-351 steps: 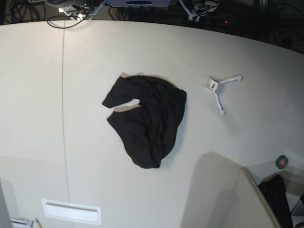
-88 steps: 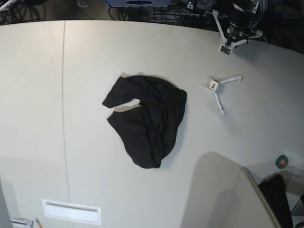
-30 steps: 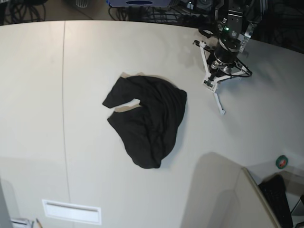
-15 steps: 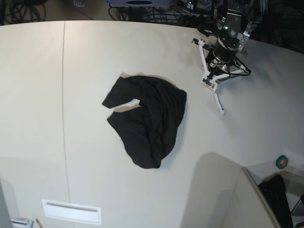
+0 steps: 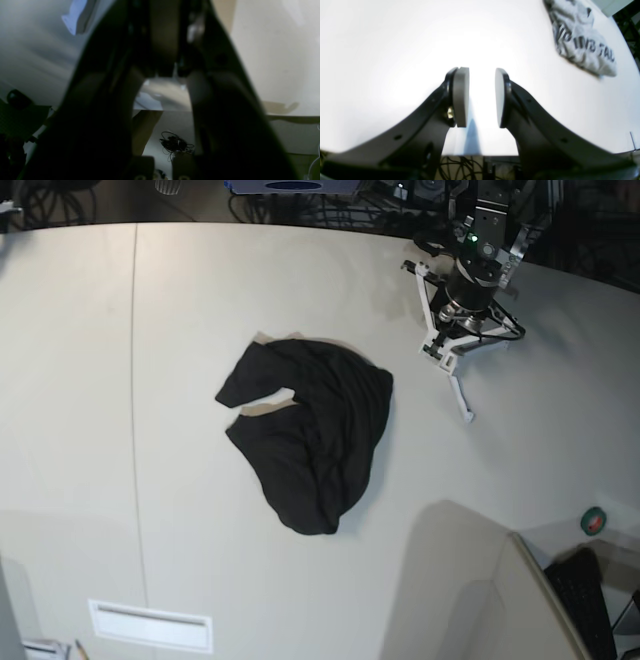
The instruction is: Layout the t-shirt on the table in an organized manner, then fold the t-shirt properly
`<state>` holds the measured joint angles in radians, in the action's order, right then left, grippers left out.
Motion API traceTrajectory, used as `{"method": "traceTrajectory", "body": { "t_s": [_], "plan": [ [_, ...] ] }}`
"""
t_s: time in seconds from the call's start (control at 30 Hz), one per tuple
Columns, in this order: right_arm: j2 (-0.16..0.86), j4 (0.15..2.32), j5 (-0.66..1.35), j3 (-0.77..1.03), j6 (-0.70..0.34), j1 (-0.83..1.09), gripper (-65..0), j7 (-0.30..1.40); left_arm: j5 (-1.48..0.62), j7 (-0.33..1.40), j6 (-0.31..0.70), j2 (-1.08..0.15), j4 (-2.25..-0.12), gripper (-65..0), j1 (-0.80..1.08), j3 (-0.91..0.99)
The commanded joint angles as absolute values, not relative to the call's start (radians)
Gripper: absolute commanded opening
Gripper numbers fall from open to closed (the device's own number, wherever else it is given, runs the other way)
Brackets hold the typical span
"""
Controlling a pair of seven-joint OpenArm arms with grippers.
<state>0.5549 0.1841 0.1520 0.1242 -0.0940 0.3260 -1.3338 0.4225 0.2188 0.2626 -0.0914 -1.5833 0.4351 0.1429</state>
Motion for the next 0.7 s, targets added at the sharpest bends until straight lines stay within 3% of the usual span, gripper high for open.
{"method": "traceTrajectory", "body": {
  "t_s": [0.0, 0.27, 0.37, 0.57, 0.67],
  "plan": [
    [0.584, 0.183, 0.166, 0.124, -0.096, 0.326, -47.1, -1.349, 0.423, 0.205, 0.252, -0.094, -1.598, -65.0, 0.437, 0.145],
    [0.547, 0.177, 0.166, 0.127, -0.271, 0.163, -46.8, -1.296, 0.423, 0.208, 0.252, -0.093, -1.598, -65.0, 0.43, 0.145],
    [0.547, 0.183, 0.166, 0.125, -0.283, 0.085, -46.8, -1.171, 0.423, 0.208, 0.252, -0.093, -1.598, -65.0, 0.429, 0.143],
    [0.547, 0.225, 0.165, 0.122, -0.285, 0.013, -46.8, -1.152, 0.423, 0.208, 0.252, -0.091, -1.6, -65.0, 0.429, 0.143],
    [0.55, 0.328, 0.165, 0.124, -0.285, 0.001, -46.8, -1.044, 0.423, 0.208, 0.252, -0.085, -1.603, -65.0, 0.43, 0.143]
  ]
}}
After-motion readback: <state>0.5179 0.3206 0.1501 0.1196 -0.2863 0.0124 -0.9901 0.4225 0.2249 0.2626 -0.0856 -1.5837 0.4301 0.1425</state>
